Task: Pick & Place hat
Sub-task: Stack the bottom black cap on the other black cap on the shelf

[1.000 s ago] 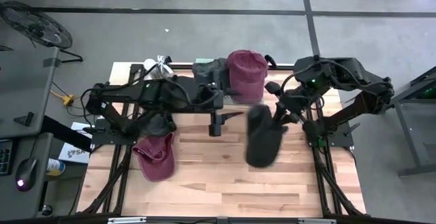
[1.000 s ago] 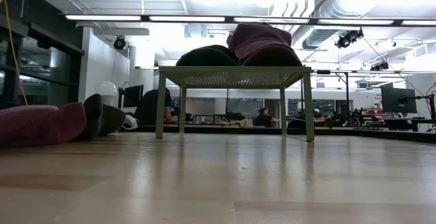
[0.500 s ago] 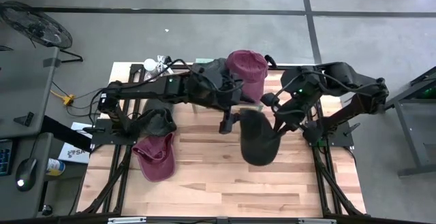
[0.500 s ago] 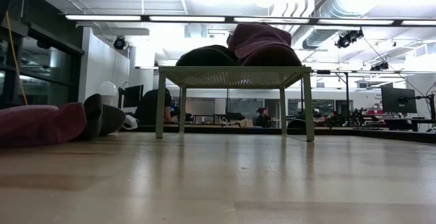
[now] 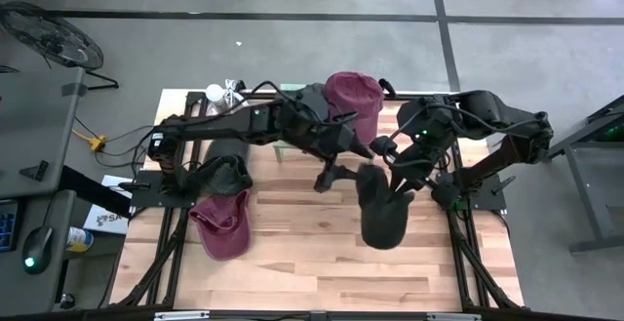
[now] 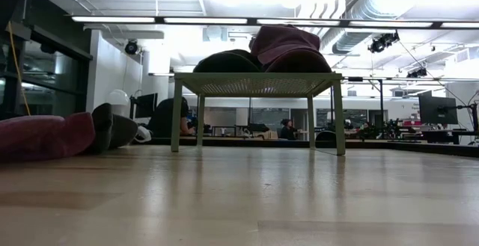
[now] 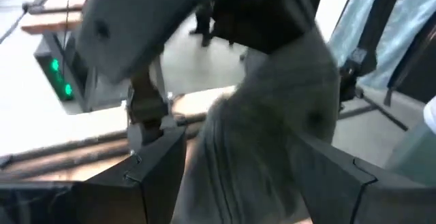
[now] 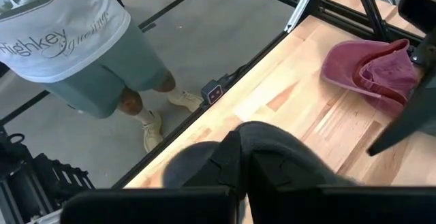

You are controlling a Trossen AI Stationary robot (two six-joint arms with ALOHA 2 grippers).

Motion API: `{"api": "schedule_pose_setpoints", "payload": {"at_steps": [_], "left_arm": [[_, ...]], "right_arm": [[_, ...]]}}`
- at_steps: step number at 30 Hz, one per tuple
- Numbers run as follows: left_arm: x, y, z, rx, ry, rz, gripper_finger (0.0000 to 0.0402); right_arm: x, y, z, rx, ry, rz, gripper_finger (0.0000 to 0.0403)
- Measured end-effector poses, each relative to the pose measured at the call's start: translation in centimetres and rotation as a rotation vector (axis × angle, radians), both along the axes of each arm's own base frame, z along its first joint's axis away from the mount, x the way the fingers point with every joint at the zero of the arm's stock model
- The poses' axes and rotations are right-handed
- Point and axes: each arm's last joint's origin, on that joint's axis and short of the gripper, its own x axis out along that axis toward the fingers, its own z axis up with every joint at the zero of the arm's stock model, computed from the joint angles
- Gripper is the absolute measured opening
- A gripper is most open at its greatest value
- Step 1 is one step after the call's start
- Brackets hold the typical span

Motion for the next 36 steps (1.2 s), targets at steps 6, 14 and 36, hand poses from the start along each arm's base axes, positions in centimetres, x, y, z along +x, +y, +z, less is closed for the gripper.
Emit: {"api": "schedule_pose_setpoints", "payload": {"at_steps": [6,14,36], "left_arm": [[1.1,0.0,-0.7,0.003,-0.023,-0.011,0.0247],[1.7,-0.3,-1.2,-0.043,-0.016,-0.088,0.0247],[2.8,-0.2,-2.3,-0.045,0.0,-0.028,0.0171]], "right_arm": [[0.0,0.0,0.0,0.005,0.005,-0.005,0.0],[0.0,0.0,0.0,0.009,0.011,-0.009,0.0],[-0.1,0.0,-0.1,0.003,0.018,-0.005,0.0]]}}
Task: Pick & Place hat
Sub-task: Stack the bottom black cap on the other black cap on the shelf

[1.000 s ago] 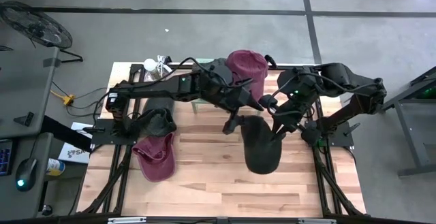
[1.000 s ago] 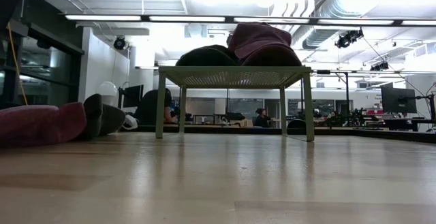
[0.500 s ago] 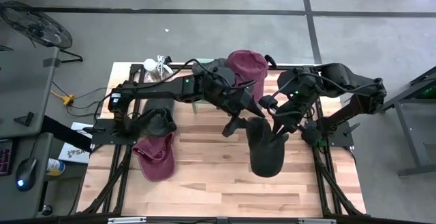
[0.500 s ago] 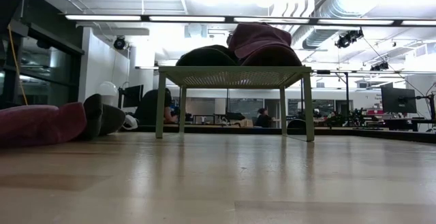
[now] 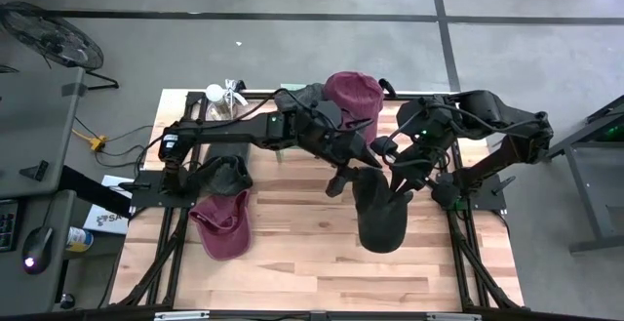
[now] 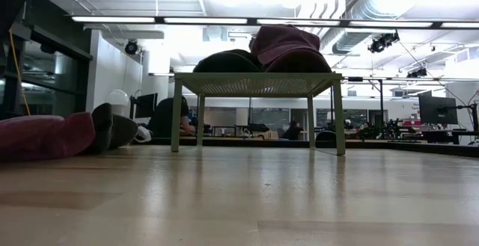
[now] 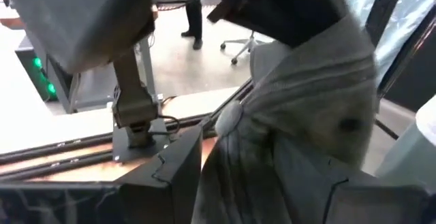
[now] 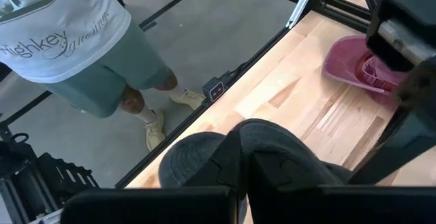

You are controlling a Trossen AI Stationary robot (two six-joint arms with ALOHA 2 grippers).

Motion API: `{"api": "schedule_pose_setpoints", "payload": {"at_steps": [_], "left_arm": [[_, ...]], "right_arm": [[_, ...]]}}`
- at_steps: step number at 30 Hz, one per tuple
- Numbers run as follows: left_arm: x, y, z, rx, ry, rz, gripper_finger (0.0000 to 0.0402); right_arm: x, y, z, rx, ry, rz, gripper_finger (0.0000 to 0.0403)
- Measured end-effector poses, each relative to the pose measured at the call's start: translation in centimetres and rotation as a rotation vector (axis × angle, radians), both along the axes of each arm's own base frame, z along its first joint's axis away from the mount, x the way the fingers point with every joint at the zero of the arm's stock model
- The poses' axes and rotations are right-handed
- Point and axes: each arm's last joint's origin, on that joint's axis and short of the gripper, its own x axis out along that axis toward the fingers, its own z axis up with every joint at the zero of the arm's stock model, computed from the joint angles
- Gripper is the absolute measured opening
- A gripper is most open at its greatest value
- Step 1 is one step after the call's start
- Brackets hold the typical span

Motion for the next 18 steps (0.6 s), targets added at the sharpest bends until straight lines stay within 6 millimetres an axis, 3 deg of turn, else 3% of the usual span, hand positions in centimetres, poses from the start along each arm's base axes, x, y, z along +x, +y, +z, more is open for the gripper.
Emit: {"api": "schedule_pose_setpoints", "payload": {"at_steps": [6,9,14,18], "left_arm": [[-0.07,-0.35,0.11,0.003,-0.014,-0.059,0.0173],[-0.03,-0.41,0.2,0.01,-0.024,-0.046,0.0138],[0.0,-0.38,0.29,0.009,-0.034,-0.04,0.0028],[-0.01,-0.56,0.27,-0.016,-0.021,-0.037,0.0024]], "right_arm": [[-0.03,0.0,-0.02,0.0,0.004,0.0,0.0],[-0.04,-0.01,-0.02,-0.001,0.003,0.0,0.0],[-0.04,-0.02,-0.02,-0.003,0.004,-0.003,0.0],[-0.05,-0.03,-0.04,-0.004,0.007,-0.003,0.0]]}}
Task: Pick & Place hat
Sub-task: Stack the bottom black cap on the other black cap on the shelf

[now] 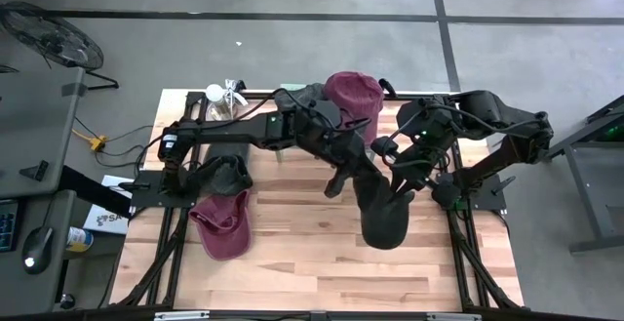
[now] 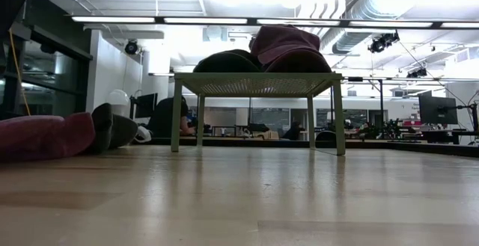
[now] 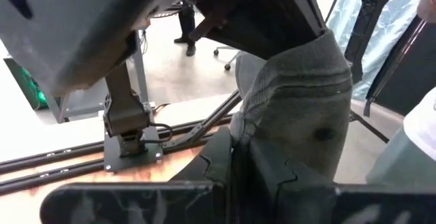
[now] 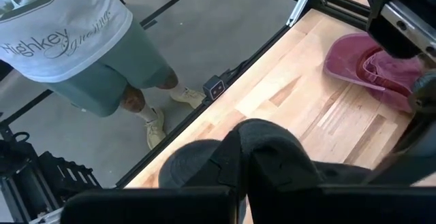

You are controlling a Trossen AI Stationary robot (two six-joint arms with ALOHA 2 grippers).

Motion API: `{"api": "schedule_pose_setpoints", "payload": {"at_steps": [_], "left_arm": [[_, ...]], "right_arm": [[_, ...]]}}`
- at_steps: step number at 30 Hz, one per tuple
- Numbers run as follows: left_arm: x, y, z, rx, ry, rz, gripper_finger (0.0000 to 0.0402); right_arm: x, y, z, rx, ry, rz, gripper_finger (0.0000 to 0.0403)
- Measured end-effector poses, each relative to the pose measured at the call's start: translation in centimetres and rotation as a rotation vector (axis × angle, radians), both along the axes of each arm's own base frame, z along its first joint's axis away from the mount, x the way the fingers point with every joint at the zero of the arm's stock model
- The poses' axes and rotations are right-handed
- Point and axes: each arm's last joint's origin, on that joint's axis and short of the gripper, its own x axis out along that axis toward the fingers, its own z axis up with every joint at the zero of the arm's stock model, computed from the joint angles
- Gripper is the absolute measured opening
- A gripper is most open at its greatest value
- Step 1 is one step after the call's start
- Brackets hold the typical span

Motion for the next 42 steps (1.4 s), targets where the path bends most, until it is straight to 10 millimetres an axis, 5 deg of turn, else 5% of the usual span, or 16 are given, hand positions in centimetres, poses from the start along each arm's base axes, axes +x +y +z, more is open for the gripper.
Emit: {"api": "schedule_pose_setpoints", "payload": {"at_steps": [12,24,42], "left_arm": [[-0.3,-0.1,0.0,-0.054,0.052,0.012,0.0015],[-1.0,-0.3,0.2,-0.117,0.114,0.041,0.0015],[-11.5,1.0,6.2,-0.267,0.254,0.492,0.0015]], "right_arm": [[0.0,0.0,0.0,0.059,0.07,-0.069,0.0015],[-1.1,-0.5,0.2,0.071,0.128,-0.16,0.0156],[-7.4,-2.8,2.8,-0.116,-0.028,-0.671,0.0177]]}}
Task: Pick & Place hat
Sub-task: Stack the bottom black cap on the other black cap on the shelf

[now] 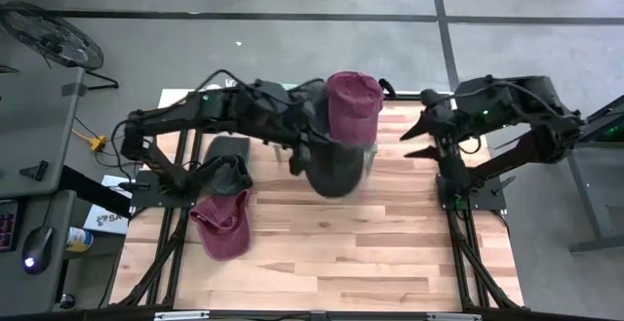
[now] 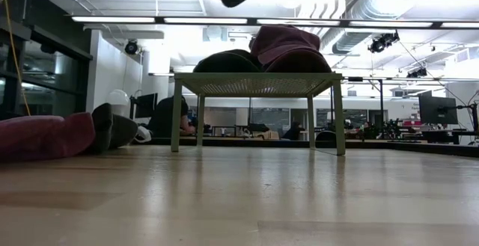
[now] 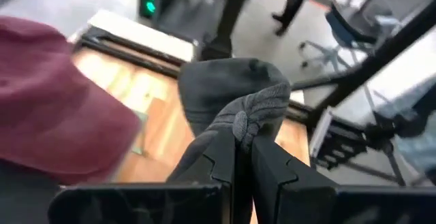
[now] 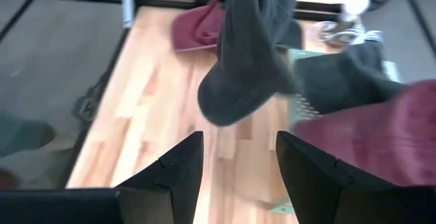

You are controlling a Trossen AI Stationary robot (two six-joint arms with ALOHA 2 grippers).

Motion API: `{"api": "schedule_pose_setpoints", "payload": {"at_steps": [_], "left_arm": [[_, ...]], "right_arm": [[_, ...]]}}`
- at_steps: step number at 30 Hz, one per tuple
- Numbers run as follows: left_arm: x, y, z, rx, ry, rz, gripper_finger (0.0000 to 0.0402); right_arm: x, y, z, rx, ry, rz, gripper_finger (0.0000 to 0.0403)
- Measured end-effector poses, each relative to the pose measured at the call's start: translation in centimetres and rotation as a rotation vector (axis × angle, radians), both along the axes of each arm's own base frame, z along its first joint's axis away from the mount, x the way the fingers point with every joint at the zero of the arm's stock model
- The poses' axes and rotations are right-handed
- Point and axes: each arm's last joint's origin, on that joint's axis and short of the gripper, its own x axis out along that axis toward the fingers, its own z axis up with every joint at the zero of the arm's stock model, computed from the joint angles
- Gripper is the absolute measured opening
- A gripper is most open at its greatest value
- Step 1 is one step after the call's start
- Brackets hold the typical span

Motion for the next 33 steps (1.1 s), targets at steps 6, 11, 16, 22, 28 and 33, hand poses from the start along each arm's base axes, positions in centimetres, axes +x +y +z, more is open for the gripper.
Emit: {"api": "schedule_pose_setpoints", "payload": {"at_steps": [6,11,16,22,28,33], "left_arm": [[-3.0,0.8,1.5,0.005,-0.015,0.099,0.0015],[-4.9,2.7,1.8,0.005,0.029,0.135,0.0015],[-6.3,5.1,1.7,0.019,0.075,0.144,0.0015],[-7.4,8.2,1.1,0.009,0.142,0.14,0.0015],[-8.5,10.8,0.9,0.014,0.15,0.125,0.0015],[-9.4,12.4,1.0,0.014,0.13,0.077,0.0015]], "right_arm": [[-0.5,-0.3,0.2,-0.026,-0.023,-0.095,0.0178],[-0.4,-0.5,0.3,-0.034,-0.029,-0.172,0.0175],[-0.3,-0.7,0.4,-0.038,-0.055,-0.266,0.0175],[-0.3,-0.9,0.6,-0.017,-0.081,-0.358,0.0172],[-0.3,-1.0,0.6,0.006,-0.095,-0.428,0.0173],[-0.3,-1.1,0.6,0.0,-0.104,-0.471,0.017]]}}
